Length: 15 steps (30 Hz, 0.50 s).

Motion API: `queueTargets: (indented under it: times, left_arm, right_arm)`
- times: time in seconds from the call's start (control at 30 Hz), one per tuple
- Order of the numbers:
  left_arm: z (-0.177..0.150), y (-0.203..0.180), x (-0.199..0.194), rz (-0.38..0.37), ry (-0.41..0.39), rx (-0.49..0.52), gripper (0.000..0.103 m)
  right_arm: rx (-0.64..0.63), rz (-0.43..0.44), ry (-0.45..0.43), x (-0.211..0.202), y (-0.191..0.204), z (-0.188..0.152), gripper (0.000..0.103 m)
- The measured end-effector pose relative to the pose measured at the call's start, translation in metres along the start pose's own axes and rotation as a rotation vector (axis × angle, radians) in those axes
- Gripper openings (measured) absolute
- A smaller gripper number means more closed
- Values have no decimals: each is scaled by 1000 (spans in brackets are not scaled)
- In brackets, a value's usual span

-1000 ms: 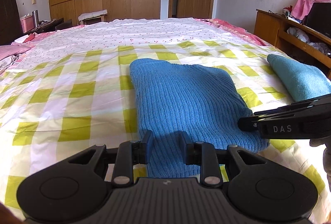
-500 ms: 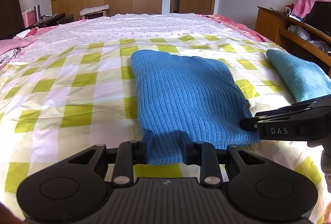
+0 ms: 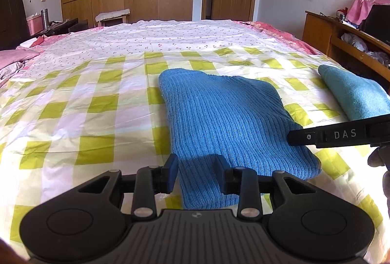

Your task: Fold small clothes

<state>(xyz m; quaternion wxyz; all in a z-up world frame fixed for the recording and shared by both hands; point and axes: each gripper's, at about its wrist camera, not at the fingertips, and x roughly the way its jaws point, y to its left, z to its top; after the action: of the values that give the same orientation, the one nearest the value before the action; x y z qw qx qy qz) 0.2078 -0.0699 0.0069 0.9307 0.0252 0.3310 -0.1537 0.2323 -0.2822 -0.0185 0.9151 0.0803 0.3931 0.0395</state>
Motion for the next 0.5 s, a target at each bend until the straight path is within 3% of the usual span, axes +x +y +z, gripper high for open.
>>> queueTargets:
  times: [0.2,0.37,0.5]
  left_arm:
    - [-2,0,11,11,30,5,44]
    - [-7,4,-1,10,35,-24,52]
    - [-18,2,-10,20,49,-32,55]
  right_arm:
    - [-7,-41,31,17,0,-8,48]
    - [-35,-32,-48,-19,10,-19,48]
    - [-50,-8,-29,-34,21,-34,48]
